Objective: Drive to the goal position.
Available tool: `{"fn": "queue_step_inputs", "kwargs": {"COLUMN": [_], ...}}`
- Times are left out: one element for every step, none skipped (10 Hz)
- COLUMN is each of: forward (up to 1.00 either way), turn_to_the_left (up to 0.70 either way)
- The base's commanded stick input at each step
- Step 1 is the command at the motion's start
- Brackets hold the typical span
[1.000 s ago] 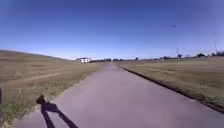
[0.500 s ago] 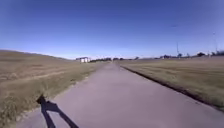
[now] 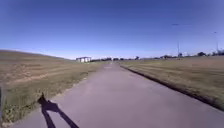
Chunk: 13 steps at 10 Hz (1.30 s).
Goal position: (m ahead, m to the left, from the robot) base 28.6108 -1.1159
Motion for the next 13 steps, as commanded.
{"fn": "queue_step_inputs", "kwargs": {"forward": [0.7,0.7,0.7,0.7,0.7,0.7,0.7,0.7,0.7,0.7,0.7,0.7,0.7], "turn_to_the_left": [0.0,0.0,0.0,0.0,0.0,0.0,0.0,0.0,0.0,0.0,0.0,0.0,0.0]}}
